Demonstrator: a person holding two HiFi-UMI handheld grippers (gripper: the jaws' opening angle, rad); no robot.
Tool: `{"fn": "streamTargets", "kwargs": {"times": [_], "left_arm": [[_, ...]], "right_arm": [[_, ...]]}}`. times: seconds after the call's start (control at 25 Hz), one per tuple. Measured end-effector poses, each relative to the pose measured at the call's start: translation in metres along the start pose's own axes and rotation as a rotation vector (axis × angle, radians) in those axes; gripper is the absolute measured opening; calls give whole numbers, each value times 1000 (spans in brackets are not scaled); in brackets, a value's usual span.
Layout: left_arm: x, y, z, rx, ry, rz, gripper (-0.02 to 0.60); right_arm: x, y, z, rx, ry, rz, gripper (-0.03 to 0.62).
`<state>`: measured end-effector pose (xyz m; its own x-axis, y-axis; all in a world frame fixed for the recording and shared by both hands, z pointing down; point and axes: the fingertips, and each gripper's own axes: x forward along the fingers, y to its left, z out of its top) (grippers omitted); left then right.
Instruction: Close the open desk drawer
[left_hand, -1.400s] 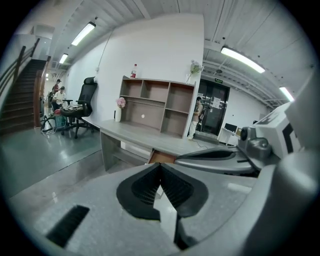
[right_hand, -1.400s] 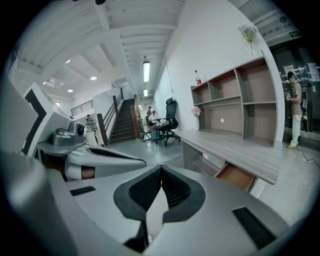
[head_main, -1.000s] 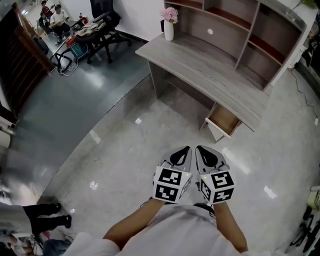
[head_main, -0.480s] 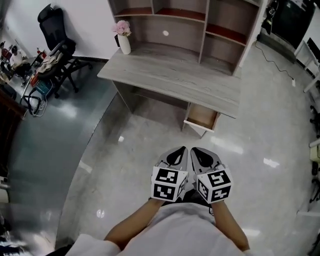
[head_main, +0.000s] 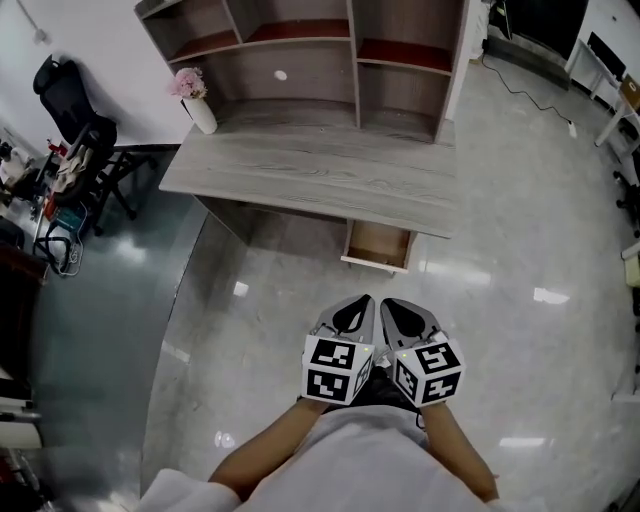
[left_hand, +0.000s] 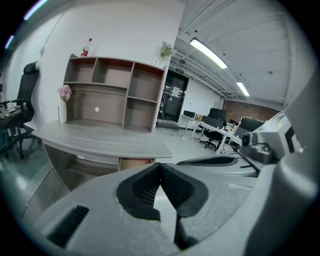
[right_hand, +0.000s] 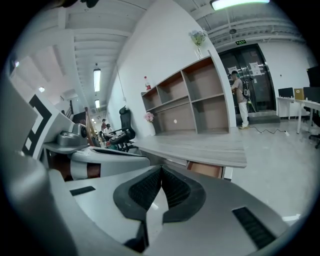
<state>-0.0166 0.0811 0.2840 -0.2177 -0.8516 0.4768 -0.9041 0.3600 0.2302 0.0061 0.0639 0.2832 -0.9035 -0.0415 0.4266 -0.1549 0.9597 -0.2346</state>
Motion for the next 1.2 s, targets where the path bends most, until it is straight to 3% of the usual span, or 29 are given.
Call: {"fn": "streamTargets", "kwargs": {"times": [0.48, 0.76, 1.2], "left_arm": [[99, 19, 24, 103, 96, 26, 3], [122, 32, 11, 78, 131, 14, 3], [147, 44, -21, 114, 183, -147, 3]], "right_arm": [[57, -88, -3, 128, 21, 37, 2], [71, -108, -21, 235, -2, 20, 2], [107, -117, -72, 528, -72, -32, 2]]}}
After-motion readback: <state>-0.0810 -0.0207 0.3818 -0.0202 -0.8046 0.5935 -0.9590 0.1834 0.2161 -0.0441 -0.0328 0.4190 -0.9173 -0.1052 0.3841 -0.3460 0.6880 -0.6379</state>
